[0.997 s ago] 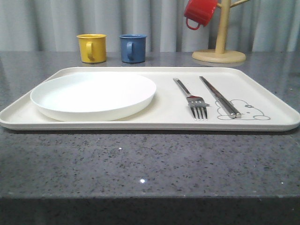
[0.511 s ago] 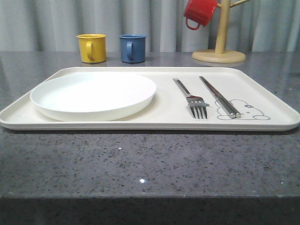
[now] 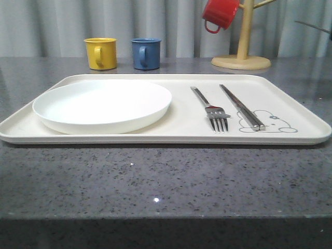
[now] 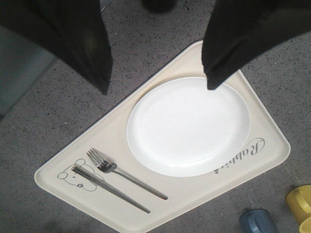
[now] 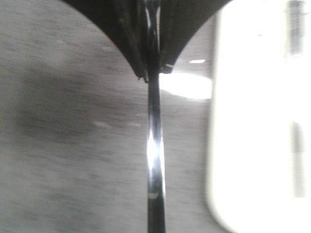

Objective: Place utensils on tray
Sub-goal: 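Lower the spoon onto the tray beside the chopsticks and release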

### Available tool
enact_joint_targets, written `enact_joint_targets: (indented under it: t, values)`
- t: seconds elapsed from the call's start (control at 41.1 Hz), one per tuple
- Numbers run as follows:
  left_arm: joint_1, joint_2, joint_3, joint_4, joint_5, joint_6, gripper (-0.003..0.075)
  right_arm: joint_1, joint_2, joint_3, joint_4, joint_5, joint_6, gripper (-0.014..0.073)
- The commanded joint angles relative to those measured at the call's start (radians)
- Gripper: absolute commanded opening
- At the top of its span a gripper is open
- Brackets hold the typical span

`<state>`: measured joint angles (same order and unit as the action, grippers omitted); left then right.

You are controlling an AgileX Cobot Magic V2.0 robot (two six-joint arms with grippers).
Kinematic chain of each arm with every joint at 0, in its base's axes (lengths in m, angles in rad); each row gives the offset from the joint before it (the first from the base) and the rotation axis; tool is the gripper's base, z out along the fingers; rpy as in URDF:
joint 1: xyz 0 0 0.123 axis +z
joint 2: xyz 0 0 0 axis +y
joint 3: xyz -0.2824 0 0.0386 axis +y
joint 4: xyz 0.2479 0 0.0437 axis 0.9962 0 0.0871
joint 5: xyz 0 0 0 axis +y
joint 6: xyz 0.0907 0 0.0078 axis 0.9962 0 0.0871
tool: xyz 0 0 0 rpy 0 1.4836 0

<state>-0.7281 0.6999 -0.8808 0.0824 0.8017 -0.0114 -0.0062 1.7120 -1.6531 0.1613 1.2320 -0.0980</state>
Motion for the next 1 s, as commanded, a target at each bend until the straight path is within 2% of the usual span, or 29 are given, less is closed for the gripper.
enact_joint_targets:
  t: [0.0,0.195,0.316,0.438,0.681,0.973]
  values:
    - [-0.007,-0.003,-0.026,0.000,-0.098,-0.009,0.0401,0.067,-0.057,-0.031,0.092,0.102,0.015,0.0010]
    - [-0.007,-0.003,-0.026,0.000,-0.098,-0.009,0.0401,0.175,-0.057,0.067,0.098,0.054,0.179,0.0010]
    - [-0.007,-0.003,-0.026,0.000,-0.098,-0.009,0.0401,0.201,-0.057,0.166,0.098,-0.037,0.237,0.0010]
    - [-0.007,-0.003,-0.026,0.000,-0.098,-0.009,0.0401,0.201,-0.057,0.233,0.099,-0.122,0.239,0.0013]
    - [-0.007,-0.003,-0.026,0.000,-0.098,-0.009,0.0401,0.201,-0.054,0.247,0.095,-0.210,0.262,0.0014]
    - [-0.007,-0.003,-0.026,0.000,-0.098,-0.009,0.0401,0.201,-0.053,0.247,0.081,-0.227,0.263,0.0014]
